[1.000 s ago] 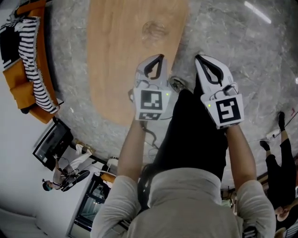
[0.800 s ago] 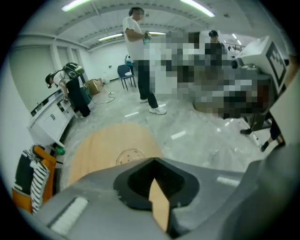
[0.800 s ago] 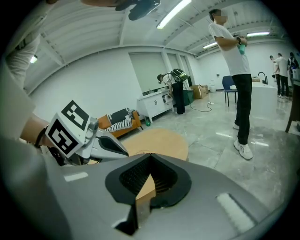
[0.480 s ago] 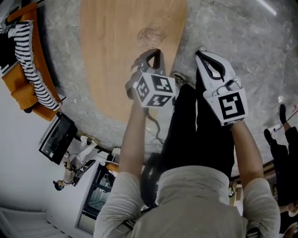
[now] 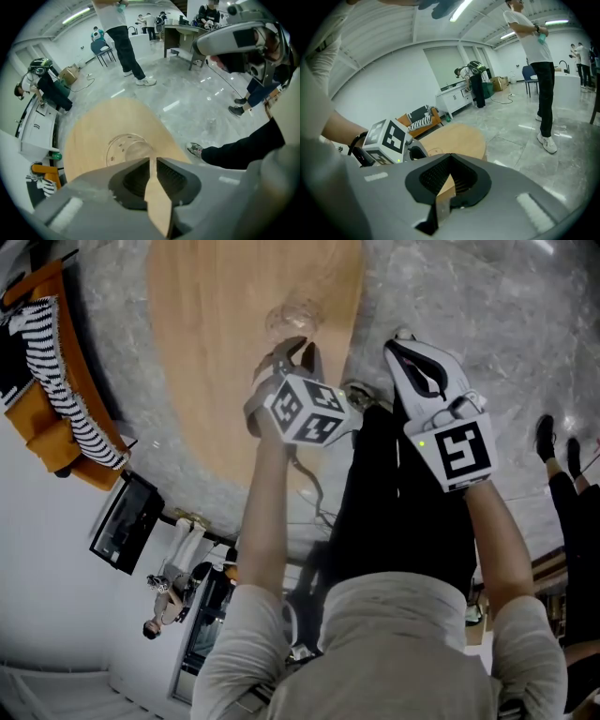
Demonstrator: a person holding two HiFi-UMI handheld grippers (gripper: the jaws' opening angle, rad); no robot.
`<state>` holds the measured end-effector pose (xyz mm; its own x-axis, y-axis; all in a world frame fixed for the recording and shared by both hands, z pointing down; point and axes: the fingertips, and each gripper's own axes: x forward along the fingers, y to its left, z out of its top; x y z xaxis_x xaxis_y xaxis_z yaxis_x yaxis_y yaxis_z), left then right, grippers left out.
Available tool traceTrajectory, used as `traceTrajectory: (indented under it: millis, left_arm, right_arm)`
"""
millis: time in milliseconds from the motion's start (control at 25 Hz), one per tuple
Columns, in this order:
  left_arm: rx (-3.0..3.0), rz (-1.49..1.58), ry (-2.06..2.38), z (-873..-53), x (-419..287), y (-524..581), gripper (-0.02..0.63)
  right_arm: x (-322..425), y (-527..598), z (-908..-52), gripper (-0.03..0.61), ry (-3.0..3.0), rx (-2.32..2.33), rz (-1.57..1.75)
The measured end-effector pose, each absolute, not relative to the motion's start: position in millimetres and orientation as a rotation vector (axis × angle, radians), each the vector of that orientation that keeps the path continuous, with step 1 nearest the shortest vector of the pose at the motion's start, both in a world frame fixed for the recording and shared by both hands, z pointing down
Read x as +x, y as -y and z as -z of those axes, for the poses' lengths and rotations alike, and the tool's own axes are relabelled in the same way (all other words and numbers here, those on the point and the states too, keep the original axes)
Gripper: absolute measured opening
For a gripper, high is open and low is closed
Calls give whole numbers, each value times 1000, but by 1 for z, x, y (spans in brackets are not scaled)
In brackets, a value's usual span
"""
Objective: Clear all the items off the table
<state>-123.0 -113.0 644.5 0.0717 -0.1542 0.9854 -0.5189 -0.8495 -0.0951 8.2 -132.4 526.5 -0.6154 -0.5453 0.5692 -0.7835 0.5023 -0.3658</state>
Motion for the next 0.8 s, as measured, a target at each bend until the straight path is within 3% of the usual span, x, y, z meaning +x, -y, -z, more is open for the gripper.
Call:
traceTrajectory:
  millis: [800]
  left_arm:
    - [2029,-2169,425,-666,-129,120,57]
  right_arm:
    - [23,137,-529,6,2316,1187,-921]
